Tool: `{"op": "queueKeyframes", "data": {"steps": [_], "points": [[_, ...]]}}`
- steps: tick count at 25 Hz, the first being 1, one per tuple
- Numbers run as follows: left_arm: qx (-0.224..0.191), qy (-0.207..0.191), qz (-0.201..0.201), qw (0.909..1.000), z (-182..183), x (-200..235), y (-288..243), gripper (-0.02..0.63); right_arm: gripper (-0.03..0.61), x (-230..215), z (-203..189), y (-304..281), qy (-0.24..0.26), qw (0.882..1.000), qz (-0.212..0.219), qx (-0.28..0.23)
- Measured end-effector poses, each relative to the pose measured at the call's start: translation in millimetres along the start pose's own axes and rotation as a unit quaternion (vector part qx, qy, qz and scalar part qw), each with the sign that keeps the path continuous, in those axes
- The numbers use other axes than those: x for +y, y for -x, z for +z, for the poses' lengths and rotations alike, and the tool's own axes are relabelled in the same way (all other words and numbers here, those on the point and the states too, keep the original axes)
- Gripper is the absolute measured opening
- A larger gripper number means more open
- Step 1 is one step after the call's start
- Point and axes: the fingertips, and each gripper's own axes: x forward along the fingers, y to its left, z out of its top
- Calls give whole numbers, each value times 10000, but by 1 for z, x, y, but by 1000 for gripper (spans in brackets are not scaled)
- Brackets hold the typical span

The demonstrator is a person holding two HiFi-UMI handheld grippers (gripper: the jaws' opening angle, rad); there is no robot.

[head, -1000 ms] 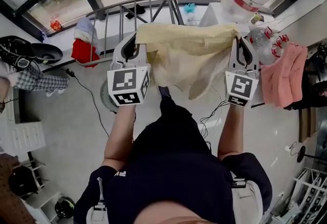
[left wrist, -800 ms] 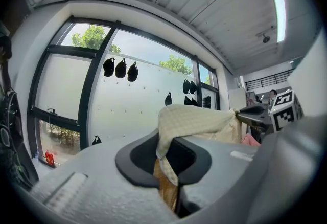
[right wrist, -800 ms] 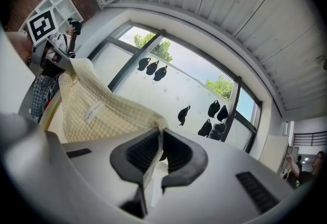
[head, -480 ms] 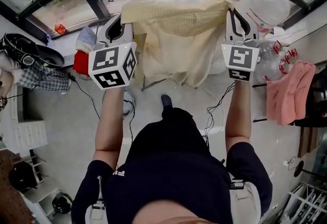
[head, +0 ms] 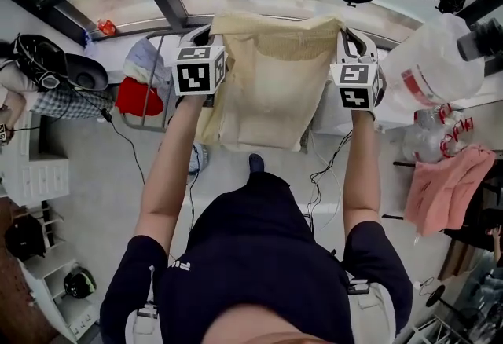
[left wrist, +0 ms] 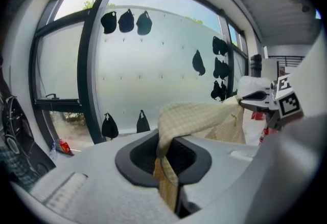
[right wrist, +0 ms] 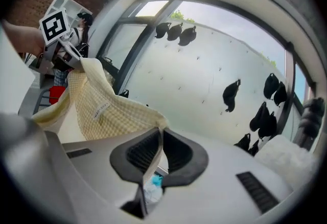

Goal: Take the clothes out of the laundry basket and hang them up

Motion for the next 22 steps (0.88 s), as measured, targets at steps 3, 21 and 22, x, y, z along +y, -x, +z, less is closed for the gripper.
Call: {"op": "queueKeyframes", "data": {"steps": [3, 21, 22], "points": [[466, 283, 149, 9984, -34, 12, -39, 34, 29, 15, -24, -48, -111, 9990, 373, 222], [2035, 431, 618, 9762, -155, 53, -143, 38, 33, 108, -134, -202, -744, 9755, 1571, 1351], [2101, 435, 563, 9751, -160, 52, -145, 65, 36, 112, -138, -205, -816, 9734, 1612, 1410]]}}
